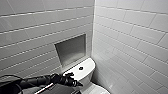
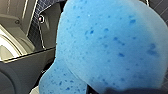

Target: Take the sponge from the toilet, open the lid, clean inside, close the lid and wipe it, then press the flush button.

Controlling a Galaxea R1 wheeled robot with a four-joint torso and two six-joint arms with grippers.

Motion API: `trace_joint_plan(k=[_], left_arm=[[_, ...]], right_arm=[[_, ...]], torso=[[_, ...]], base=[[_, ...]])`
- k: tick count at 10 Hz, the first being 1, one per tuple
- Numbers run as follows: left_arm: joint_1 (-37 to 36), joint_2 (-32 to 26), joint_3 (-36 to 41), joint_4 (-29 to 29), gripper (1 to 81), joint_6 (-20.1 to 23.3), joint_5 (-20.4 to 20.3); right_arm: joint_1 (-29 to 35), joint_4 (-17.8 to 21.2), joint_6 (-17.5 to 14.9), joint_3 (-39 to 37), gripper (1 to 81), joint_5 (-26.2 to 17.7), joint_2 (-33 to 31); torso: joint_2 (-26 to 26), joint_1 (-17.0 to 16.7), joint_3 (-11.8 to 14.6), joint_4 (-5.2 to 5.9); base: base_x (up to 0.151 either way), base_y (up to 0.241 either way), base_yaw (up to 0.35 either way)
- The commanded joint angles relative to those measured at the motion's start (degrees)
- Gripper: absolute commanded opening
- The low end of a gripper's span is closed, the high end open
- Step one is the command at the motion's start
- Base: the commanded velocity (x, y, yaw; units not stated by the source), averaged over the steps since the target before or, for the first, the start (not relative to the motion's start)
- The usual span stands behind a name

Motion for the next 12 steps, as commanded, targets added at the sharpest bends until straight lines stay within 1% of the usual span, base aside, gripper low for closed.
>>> trace_joint_plan(k=[1,5,6,10,11,12], left_arm=[[-10.7,2.2,-3.1,-1.9,81.1,-2.4,3.7],[-15.9,6.4,-8.5,-2.0,81.1,-5.4,5.1],[-17.0,7.4,-10.1,-2.0,81.1,-6.2,5.2],[-19.1,10.2,-15.9,-2.0,81.1,-9.0,4.9],[-20.0,11.0,-17.5,-2.0,81.1,-9.6,4.9],[-21.0,11.5,-18.5,-2.0,81.1,-9.8,4.9]], right_arm=[[1.2,0.6,0.2,1.8,1.0,-5.1,-1.0],[1.2,0.6,0.2,1.8,1.0,-5.1,-1.0],[1.2,0.6,0.2,1.8,1.0,-5.1,-1.0],[1.6,0.6,0.2,1.9,1.0,-5.1,-1.0],[1.6,0.6,0.2,1.9,1.0,-5.1,-0.9],[1.6,0.6,0.2,1.8,1.0,-5.1,-0.9]], torso=[[0.0,0.0,0.0,0.00],[0.0,0.0,0.0,0.00],[0.0,0.0,-1.7,0.00],[0.0,0.0,-5.5,0.00],[0.1,0.0,-4.4,0.00],[0.1,0.1,-4.9,0.00]], base=[[0.000,0.000,0.000],[0.000,0.000,0.000],[0.000,0.000,0.000],[0.000,0.000,0.000],[0.000,0.000,0.000],[0.000,0.000,0.000]])
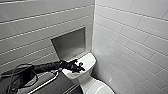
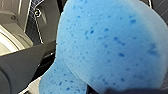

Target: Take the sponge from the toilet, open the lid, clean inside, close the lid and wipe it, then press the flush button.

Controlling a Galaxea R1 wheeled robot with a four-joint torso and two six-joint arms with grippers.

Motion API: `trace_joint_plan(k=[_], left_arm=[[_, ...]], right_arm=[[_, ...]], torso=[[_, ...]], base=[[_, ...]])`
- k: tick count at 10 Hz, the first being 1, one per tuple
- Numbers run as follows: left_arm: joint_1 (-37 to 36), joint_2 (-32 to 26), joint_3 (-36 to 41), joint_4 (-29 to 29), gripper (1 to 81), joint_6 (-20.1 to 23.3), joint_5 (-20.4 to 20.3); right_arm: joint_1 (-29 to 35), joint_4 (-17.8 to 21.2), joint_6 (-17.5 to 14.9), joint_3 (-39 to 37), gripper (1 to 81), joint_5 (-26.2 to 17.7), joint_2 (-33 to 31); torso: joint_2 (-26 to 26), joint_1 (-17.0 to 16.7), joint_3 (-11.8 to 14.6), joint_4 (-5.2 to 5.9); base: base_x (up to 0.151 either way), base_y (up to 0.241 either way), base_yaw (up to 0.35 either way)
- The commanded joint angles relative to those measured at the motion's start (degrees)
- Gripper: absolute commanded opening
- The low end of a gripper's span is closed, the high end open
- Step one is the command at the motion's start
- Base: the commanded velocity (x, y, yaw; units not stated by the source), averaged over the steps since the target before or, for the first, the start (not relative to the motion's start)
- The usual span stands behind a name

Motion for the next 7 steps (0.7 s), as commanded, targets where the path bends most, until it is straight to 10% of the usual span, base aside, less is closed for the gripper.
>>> trace_joint_plan(k=[1,5,6,7], left_arm=[[-11.9,0.4,-1.7,-1.4,81.1,-1.4,1.5],[-13.9,2.3,-5.6,-0.9,81.1,-1.9,1.3],[-14.7,2.8,-6.5,-0.9,1.0,-1.9,1.3],[-15.5,3.3,-7.2,-0.8,1.0,-1.9,1.3]], right_arm=[[0.3,0.5,0.2,1.5,1.0,-5.3,-0.8],[0.3,0.5,0.2,1.6,1.0,-5.3,-0.8],[0.3,0.6,0.2,1.5,1.0,-5.3,-0.8],[0.3,0.6,0.2,1.4,1.0,-5.3,-0.8]], torso=[[0.0,0.0,0.0,0.00],[0.0,0.0,0.0,0.00],[0.0,0.0,0.0,0.00],[0.0,0.0,0.0,0.00]], base=[[0.000,0.000,0.000],[0.000,0.000,0.000],[0.000,0.000,0.000],[0.000,0.000,0.000]])
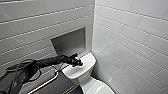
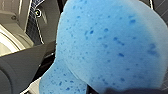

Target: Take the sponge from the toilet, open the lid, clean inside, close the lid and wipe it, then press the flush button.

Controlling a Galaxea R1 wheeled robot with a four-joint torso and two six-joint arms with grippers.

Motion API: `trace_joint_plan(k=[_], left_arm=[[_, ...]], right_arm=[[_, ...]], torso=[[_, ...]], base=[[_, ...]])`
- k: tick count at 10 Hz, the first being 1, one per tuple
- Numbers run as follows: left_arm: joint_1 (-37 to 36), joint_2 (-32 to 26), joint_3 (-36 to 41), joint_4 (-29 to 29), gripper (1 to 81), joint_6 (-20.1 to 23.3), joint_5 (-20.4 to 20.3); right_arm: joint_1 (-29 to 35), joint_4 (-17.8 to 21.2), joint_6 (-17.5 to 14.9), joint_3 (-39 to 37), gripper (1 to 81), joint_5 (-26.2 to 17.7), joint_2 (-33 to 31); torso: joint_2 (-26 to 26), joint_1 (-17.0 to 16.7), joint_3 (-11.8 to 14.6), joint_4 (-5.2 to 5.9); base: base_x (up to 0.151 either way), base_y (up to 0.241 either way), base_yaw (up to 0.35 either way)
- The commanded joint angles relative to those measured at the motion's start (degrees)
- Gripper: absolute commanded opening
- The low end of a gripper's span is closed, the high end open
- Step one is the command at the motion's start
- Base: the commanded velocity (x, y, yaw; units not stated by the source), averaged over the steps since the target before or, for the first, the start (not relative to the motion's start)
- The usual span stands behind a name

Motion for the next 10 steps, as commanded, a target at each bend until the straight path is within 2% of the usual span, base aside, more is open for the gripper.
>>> trace_joint_plan(k=[1,6,7,9,10], left_arm=[[-12.0,0.7,-1.3,-0.8,1.0,0.0,1.7],[-12.4,4.8,-10.0,-0.2,1.0,0.1,1.3],[-12.5,5.4,-11.7,0.2,1.0,0.1,1.3],[-13.4,5.9,-13.3,0.3,1.0,0.1,1.4],[-13.8,6.0,-13.5,0.3,1.0,0.1,1.3]], right_arm=[[0.3,0.6,0.2,1.4,1.0,-5.3,-1.0],[0.5,1.6,0.2,1.4,1.0,-5.3,-1.0],[0.6,1.6,0.2,1.5,1.0,-5.2,-1.0],[0.8,1.6,0.2,1.9,1.0,-5.3,-1.0],[0.8,1.6,0.2,1.9,1.0,-5.3,-1.0]], torso=[[0.0,0.0,0.0,0.00],[0.0,0.0,0.0,0.00],[0.0,0.0,-1.7,0.00],[0.0,0.0,-3.0,0.00],[0.0,0.0,-2.1,0.00]], base=[[0.000,0.000,0.000],[0.000,0.000,0.000],[0.000,0.000,0.000],[0.000,0.000,0.000],[0.000,0.000,0.000]])
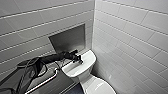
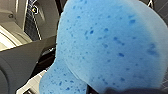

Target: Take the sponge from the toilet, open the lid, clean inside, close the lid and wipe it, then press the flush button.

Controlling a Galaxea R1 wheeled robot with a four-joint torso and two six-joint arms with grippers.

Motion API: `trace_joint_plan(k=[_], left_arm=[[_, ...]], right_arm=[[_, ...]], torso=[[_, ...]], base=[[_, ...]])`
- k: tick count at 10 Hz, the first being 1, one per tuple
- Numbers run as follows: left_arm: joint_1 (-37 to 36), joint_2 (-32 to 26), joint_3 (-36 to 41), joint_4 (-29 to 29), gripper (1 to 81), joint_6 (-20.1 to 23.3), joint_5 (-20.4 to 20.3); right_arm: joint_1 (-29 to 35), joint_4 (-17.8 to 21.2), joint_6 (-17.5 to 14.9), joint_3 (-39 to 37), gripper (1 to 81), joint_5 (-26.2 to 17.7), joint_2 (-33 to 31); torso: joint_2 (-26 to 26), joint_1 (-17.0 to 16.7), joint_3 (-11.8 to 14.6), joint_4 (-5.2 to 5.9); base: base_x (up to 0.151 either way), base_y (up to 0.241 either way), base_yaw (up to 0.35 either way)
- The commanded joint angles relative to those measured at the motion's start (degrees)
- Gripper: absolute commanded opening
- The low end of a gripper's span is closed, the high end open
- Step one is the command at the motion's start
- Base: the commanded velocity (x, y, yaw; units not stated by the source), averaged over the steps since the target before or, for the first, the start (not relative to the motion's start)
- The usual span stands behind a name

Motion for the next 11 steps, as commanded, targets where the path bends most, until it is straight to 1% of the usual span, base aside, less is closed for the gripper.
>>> trace_joint_plan(k=[1,3,5,6,7,11], left_arm=[[-11.4,-0.3,-0.4,0.2,1.0,0.6,1.2],[-11.1,1.4,-3.0,0.3,1.0,0.6,1.2],[-10.8,3.9,-7.3,1.4,1.0,0.7,0.6],[-10.6,4.5,-8.1,1.5,1.0,0.7,0.4],[-10.4,4.6,-8.4,1.7,1.0,0.8,0.4],[-8.1,5.2,-11.2,4.3,1.0,0.8,-0.8]], right_arm=[[0.2,0.9,0.2,1.7,1.0,-5.3,-0.9],[0.1,0.8,0.2,1.7,1.0,-5.3,-0.9],[0.1,0.8,0.2,1.7,1.0,-5.3,-0.9],[0.1,0.8,0.2,1.7,1.0,-5.3,-0.8],[0.2,0.8,0.2,1.7,1.0,-5.3,-0.8],[-0.1,0.8,0.2,1.4,1.0,-5.3,-0.2]], torso=[[0.0,0.0,0.0,0.00],[0.0,0.0,0.0,0.00],[0.0,0.0,0.0,0.00],[0.0,0.0,-2.0,0.00],[0.0,0.0,-0.1,0.00],[0.0,0.0,-0.3,0.00]], base=[[0.000,0.000,0.000],[0.000,0.000,0.000],[0.000,0.000,0.000],[0.000,0.000,0.000],[0.000,0.000,0.000],[0.000,0.000,0.000]])
